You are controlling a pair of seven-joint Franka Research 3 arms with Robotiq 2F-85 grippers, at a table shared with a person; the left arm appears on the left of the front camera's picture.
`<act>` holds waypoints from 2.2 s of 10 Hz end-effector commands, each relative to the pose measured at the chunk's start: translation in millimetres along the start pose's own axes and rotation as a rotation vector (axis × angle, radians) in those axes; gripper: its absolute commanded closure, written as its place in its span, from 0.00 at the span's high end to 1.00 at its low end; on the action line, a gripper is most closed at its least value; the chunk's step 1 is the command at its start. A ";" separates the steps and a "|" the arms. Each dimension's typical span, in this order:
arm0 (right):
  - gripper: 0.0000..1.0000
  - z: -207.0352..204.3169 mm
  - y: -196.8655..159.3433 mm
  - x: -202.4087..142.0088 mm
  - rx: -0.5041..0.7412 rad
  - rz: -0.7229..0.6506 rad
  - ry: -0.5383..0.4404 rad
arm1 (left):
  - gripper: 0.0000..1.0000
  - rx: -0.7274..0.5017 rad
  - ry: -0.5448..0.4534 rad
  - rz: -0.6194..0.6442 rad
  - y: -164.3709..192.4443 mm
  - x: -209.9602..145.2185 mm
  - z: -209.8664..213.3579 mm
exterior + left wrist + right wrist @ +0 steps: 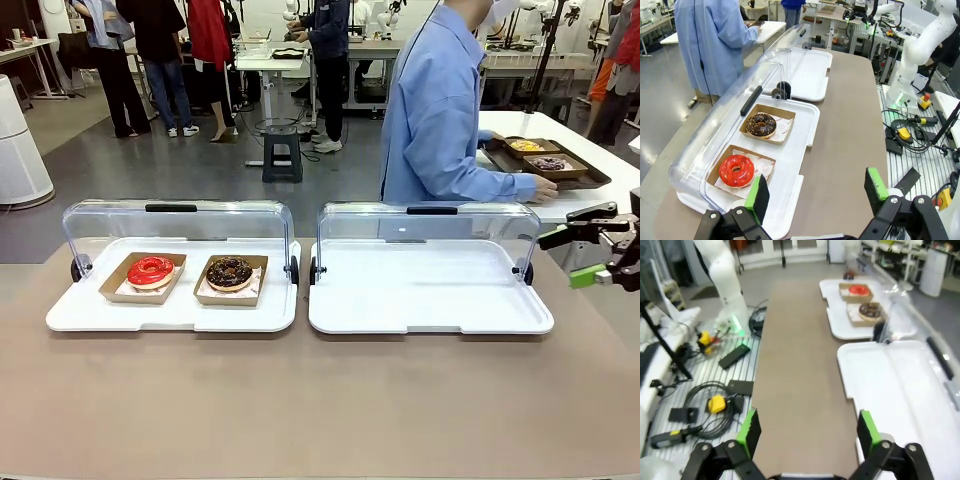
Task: Provide the desired donut to the person.
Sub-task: Place the picked Paper togo box onto the Handle tray extended by the person.
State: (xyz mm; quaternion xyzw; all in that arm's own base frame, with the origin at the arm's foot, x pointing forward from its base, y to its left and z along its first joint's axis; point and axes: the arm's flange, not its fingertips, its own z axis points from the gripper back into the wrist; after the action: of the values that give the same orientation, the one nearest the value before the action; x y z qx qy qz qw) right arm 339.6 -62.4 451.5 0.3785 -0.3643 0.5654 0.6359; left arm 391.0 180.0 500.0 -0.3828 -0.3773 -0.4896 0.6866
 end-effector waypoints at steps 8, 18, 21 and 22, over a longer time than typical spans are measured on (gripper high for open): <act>1.00 24.1 -15.2 0.8 -0.064 -0.031 -0.131 | 1.00 -0.001 -0.018 -0.024 -1.2 -0.7 0.2; 1.00 24.1 -15.2 0.8 -0.064 -0.031 -0.131 | 1.00 -0.001 -0.018 -0.024 -1.2 -0.7 0.2; 1.00 24.1 -15.2 0.8 -0.064 -0.031 -0.131 | 1.00 -0.001 -0.018 -0.024 -1.2 -0.7 0.2; 1.00 24.1 -15.2 0.8 -0.064 -0.031 -0.131 | 1.00 -0.001 -0.018 -0.024 -1.2 -0.7 0.2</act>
State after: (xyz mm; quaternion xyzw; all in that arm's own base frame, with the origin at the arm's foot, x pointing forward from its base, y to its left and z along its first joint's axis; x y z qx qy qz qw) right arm 353.8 -84.5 462.0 0.3965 -0.4148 0.5196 0.6330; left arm 391.0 180.0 500.0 -0.3828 -0.3773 -0.4896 0.6866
